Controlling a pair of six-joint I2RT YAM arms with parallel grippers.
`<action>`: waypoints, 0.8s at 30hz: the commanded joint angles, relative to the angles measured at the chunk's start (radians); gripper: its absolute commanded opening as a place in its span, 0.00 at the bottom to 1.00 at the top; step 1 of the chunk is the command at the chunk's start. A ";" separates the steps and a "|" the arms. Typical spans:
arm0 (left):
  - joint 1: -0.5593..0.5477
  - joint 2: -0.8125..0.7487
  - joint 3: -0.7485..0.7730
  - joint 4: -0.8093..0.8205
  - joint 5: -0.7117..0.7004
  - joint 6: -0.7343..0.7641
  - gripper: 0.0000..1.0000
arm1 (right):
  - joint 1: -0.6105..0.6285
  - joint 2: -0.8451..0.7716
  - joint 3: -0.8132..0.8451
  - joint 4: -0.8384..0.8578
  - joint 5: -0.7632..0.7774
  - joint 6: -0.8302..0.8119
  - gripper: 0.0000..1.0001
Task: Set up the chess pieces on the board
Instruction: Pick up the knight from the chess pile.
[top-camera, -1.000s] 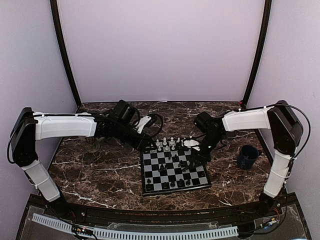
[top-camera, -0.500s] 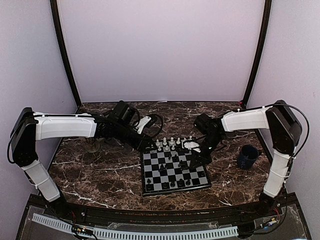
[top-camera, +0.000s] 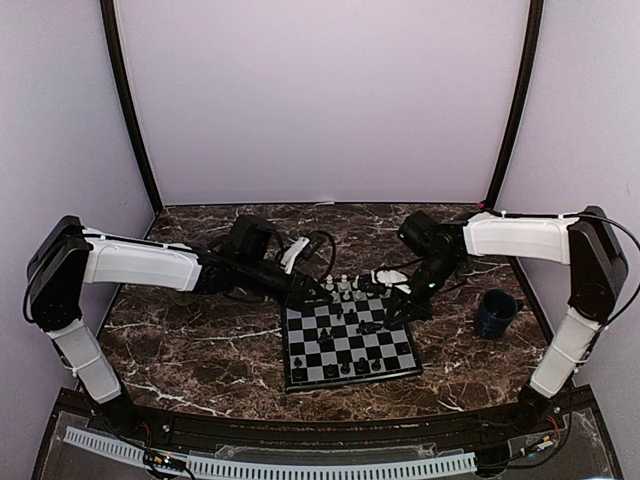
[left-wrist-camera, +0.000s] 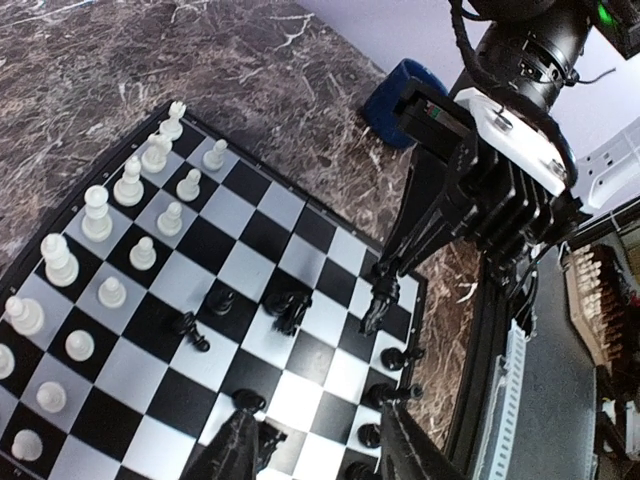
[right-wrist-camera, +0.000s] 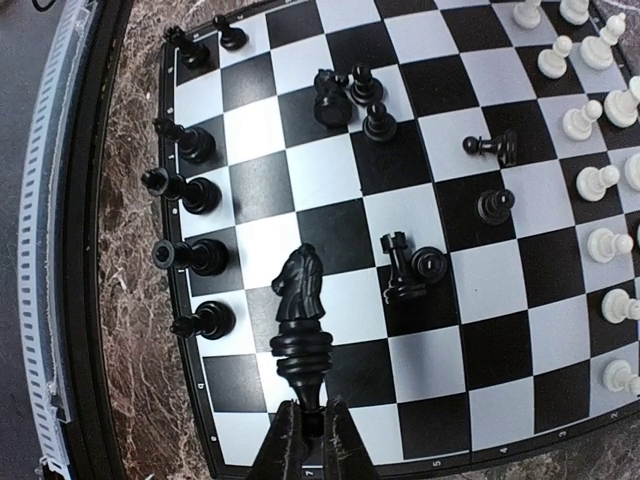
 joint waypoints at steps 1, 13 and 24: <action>-0.003 0.045 -0.026 0.223 0.097 -0.175 0.44 | -0.006 -0.056 0.048 -0.020 -0.049 0.037 0.07; 0.005 0.205 -0.065 0.690 0.277 -0.578 0.44 | -0.006 -0.043 0.140 0.056 -0.083 0.156 0.07; 0.005 0.258 -0.036 0.752 0.335 -0.638 0.40 | -0.007 -0.016 0.165 0.070 -0.090 0.176 0.07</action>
